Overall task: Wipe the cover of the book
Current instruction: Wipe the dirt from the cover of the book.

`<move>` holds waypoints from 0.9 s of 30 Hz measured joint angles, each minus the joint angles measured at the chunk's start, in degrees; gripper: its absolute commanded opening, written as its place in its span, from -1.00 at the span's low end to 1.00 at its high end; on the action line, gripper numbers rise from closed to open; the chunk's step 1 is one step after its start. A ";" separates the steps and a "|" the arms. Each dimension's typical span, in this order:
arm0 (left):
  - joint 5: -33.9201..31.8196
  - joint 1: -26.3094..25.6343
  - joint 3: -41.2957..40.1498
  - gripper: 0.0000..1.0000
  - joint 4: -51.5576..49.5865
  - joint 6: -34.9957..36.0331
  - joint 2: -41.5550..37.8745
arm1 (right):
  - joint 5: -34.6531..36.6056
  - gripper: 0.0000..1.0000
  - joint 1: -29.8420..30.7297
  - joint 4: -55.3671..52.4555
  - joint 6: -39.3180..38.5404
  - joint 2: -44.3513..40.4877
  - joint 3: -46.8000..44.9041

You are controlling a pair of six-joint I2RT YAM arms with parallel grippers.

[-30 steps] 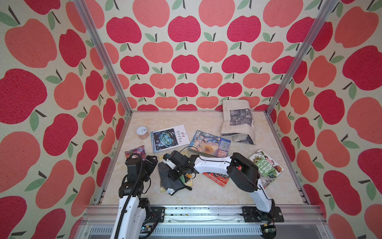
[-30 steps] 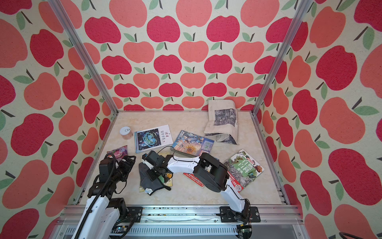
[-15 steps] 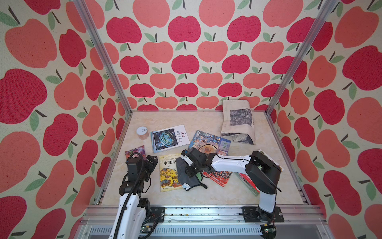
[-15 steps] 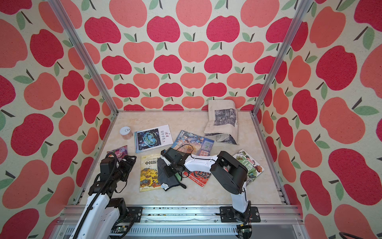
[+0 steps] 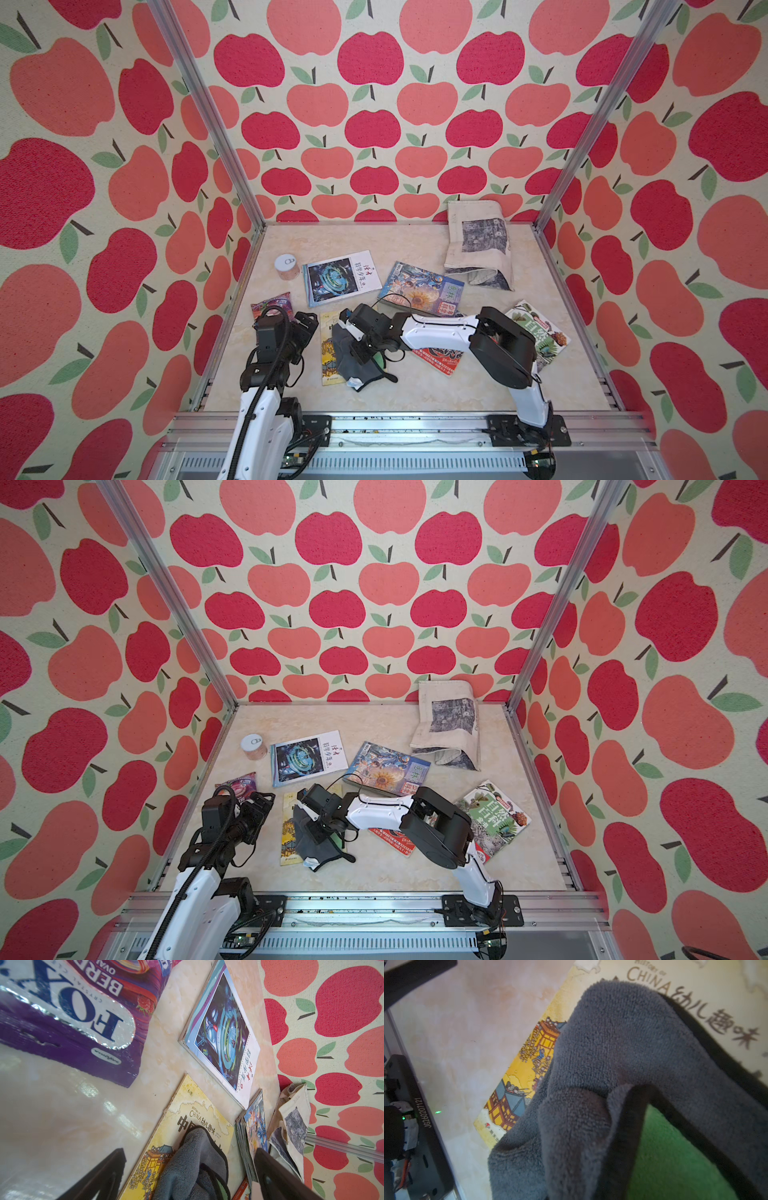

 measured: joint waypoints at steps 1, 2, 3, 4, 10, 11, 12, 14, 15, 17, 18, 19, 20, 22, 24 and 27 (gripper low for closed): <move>0.13 0.00 -0.07 0.99 0.02 0.00 0.00 | -0.35 -1.00 0.48 -0.28 -0.26 1.18 1.68; 0.28 -0.02 -0.20 0.99 0.02 -0.02 0.00 | -0.90 -1.00 0.85 -0.66 -0.68 2.32 3.43; 0.39 0.00 -0.31 0.99 0.00 -0.02 0.00 | -1.44 -1.00 1.16 -1.11 -1.14 3.26 4.90; 0.52 0.00 -0.39 0.99 0.00 -0.02 0.02 | -2.05 -1.00 1.40 -1.46 -1.60 4.22 6.40; 0.81 0.81 -0.59 0.99 0.07 -0.44 0.11 | -4.87 -1.00 2.03 -2.23 -4.61 6.71 10.08; 0.98 1.16 -0.63 0.99 0.20 -0.50 0.11 | -5.20 -1.00 2.14 -2.45 -5.05 6.84 10.34; 1.11 1.49 -0.96 0.99 0.79 -0.68 0.11 | -5.42 -1.00 2.27 -2.64 -5.38 6.88 10.43; 1.20 2.03 -1.81 0.99 1.51 -1.14 0.02 | -5.75 -1.00 2.64 -3.04 -5.90 6.88 10.43; 1.20 2.21 -2.10 0.99 1.73 -1.38 0.02 | -5.86 -1.00 2.78 -2.99 -6.03 6.86 10.23; 1.60 2.25 -2.32 0.99 1.77 -1.53 0.02 | -5.81 -1.00 3.02 -1.90 -6.40 6.10 8.68; 1.81 2.23 -2.38 0.99 1.77 -1.55 0.02 | -5.79 -1.00 3.15 -1.25 -6.73 5.27 7.30; 2.03 2.23 -2.45 0.99 1.81 -1.55 0.02 | -5.66 -1.00 3.30 -0.90 -6.95 4.33 5.79; 2.08 2.23 -2.47 0.99 1.79 -1.55 0.02 | -5.57 -1.00 3.39 -0.70 -7.15 3.32 4.35; 2.21 2.23 -2.49 0.99 2.05 -1.64 0.09 | -5.09 -1.00 3.41 -0.42 -7.45 1.03 1.05; 2.45 2.23 -2.49 0.99 2.54 -1.77 0.46 | -4.50 -1.00 3.28 -0.13 -7.58 -1.51 -2.45; 2.78 2.23 -2.49 0.99 2.84 -1.84 1.25 | -3.85 -1.00 2.47 0.66 -7.56 -5.62 -8.26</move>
